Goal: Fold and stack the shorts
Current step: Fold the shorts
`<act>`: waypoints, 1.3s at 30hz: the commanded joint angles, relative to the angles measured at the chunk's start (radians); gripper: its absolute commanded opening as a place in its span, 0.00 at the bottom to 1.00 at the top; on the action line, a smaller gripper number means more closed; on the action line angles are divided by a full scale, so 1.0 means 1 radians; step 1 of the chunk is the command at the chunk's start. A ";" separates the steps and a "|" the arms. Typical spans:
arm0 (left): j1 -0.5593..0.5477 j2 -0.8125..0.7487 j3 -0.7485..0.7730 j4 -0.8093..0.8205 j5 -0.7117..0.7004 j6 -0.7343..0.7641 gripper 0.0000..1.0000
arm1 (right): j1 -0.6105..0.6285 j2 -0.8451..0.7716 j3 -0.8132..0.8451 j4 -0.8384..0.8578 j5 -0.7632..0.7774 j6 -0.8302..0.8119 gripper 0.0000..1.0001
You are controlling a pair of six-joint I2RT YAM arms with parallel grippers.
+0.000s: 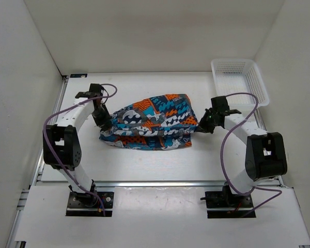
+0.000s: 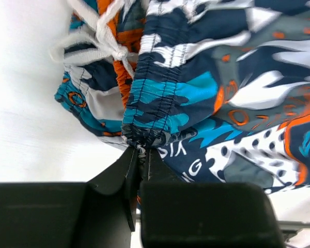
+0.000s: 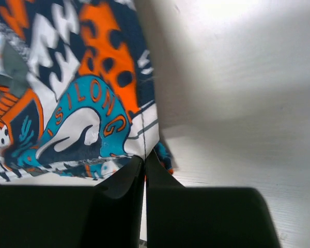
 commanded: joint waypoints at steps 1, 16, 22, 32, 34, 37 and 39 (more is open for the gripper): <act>-0.005 -0.032 0.124 -0.063 -0.060 0.017 0.10 | -0.002 -0.056 0.126 -0.082 0.059 -0.065 0.00; 0.096 0.081 0.408 -0.197 -0.235 0.110 0.10 | 0.243 -0.086 0.307 -0.220 0.170 -0.183 0.00; 0.119 0.020 0.123 -0.108 -0.147 0.100 0.16 | 0.325 -0.076 0.074 -0.182 0.315 -0.148 0.00; 0.173 -0.060 0.049 -0.086 -0.126 0.097 0.99 | 0.325 -0.076 0.154 -0.257 0.274 -0.188 0.98; 0.173 -0.060 0.059 -0.086 -0.126 0.097 0.96 | 0.325 -0.088 0.197 -0.281 0.285 -0.197 0.98; 0.173 -0.037 0.073 -0.086 -0.126 0.097 0.89 | 0.325 -0.107 0.207 -0.292 0.276 -0.197 0.97; 0.182 -0.005 0.073 -0.086 -0.126 0.097 0.87 | 0.325 -0.107 0.207 -0.292 0.253 -0.197 0.96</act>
